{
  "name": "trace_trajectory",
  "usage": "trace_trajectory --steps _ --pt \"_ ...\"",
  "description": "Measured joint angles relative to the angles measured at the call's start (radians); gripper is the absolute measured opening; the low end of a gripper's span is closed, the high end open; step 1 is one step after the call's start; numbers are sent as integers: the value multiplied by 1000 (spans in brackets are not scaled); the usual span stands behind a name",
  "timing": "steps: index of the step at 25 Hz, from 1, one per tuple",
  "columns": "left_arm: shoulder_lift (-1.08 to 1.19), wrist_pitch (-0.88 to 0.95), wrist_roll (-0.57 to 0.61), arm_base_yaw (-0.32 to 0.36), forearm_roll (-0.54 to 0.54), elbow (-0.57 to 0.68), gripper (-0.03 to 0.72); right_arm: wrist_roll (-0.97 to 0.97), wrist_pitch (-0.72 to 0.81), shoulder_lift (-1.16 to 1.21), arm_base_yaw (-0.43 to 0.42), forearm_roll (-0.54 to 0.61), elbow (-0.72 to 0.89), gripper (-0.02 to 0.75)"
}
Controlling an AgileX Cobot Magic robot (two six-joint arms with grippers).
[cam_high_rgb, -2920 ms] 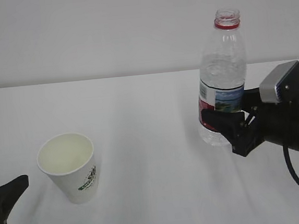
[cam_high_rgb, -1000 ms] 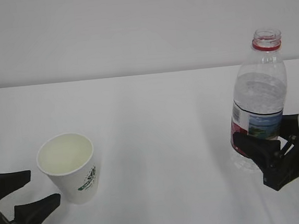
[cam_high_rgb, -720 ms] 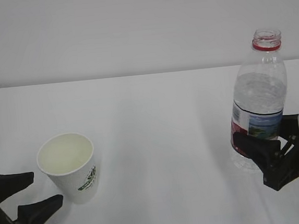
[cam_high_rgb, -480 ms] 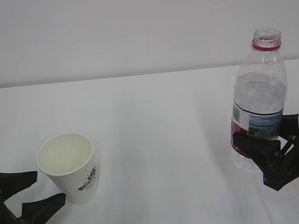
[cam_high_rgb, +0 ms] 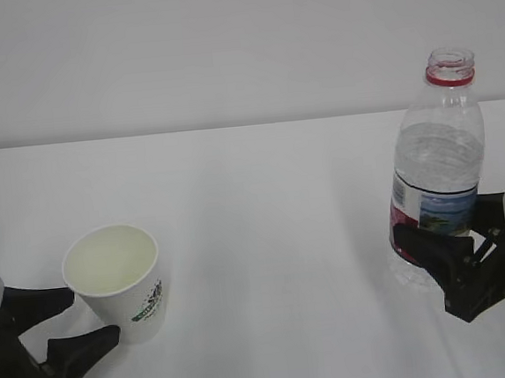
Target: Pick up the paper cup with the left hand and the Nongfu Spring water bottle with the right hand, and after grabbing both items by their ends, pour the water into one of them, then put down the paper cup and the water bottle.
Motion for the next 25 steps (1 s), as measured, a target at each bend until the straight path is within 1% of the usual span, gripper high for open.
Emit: trace_trajectory --steps 12,17,21,25 --pt "2 -1 -29 0 40 -46 692 0 0 0 0 -2 0 504" --pt "2 -1 -35 -40 36 -46 692 -2 0 0 0 -2 0 504" --pt "2 -1 -37 -76 -4 -46 692 -2 0 0 0 -2 0 504" --pt "2 -1 -37 -92 -28 -66 692 -2 0 0 0 -2 0 504"
